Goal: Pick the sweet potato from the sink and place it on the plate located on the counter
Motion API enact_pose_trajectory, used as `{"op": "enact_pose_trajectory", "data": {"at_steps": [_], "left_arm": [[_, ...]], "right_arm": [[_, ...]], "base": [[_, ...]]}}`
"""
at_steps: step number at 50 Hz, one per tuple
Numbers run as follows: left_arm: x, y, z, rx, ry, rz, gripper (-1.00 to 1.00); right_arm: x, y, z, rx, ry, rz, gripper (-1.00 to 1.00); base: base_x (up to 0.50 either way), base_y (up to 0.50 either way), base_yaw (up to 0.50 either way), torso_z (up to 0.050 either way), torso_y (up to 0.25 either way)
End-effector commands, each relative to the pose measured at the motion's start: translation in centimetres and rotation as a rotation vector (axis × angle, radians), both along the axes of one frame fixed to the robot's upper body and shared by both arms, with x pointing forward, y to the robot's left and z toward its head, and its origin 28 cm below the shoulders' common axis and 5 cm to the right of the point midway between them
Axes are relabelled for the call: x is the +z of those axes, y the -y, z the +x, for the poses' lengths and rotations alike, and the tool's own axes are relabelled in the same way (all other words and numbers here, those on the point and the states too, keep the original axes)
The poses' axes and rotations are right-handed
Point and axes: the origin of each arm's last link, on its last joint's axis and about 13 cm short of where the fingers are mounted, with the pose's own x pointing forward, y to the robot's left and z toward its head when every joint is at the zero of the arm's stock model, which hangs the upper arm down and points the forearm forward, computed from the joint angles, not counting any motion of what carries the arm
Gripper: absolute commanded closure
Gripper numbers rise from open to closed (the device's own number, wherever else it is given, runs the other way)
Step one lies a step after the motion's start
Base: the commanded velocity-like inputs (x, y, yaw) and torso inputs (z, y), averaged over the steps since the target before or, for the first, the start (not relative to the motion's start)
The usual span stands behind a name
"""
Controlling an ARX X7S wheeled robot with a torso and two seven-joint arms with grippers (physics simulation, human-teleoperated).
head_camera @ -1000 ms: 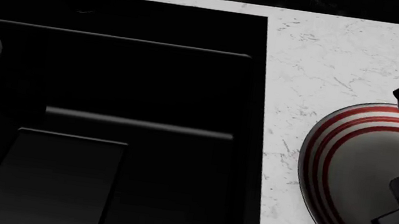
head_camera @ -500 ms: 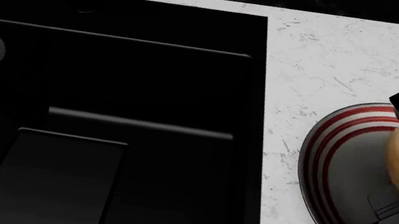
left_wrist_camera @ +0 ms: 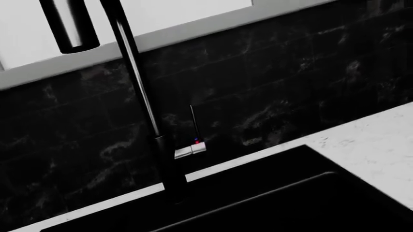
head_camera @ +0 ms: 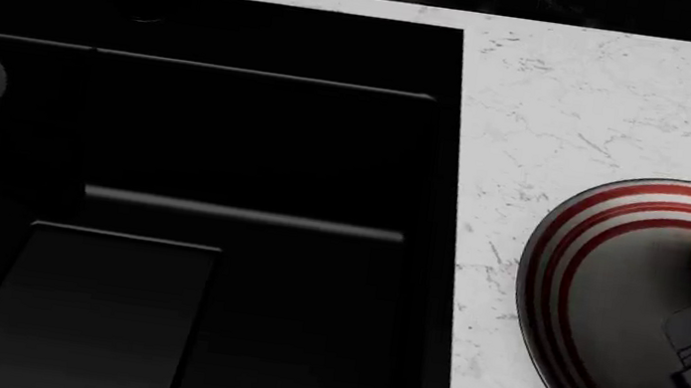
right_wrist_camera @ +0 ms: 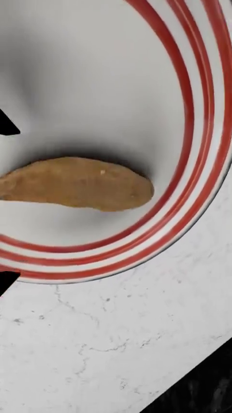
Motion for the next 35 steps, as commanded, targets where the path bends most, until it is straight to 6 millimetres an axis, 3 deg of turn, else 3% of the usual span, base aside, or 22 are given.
{"op": "enact_pose_trajectory", "data": {"at_steps": [1,20,35], "left_arm": [[0.4,0.2,-0.3,-0.004,0.015,0.004,-1.00],[1.0,0.4,-0.8,-0.011,0.037,0.009,-1.00],[1.1,0.6,-0.7,-0.009,0.050,0.007,-1.00]], "right_arm": [[1.7,0.1,-2.3,0.020,0.071,-0.002,-1.00],[3.9,0.3,-6.2,0.023,0.247,-0.008,-1.00],[3.8,1.0,-8.4,0.024,0.428,0.051,-1.00]], "base": [[0.00,0.00,0.00,0.000,0.000],[0.00,0.00,0.00,0.000,0.000],[0.00,0.00,0.00,0.000,0.000]]}}
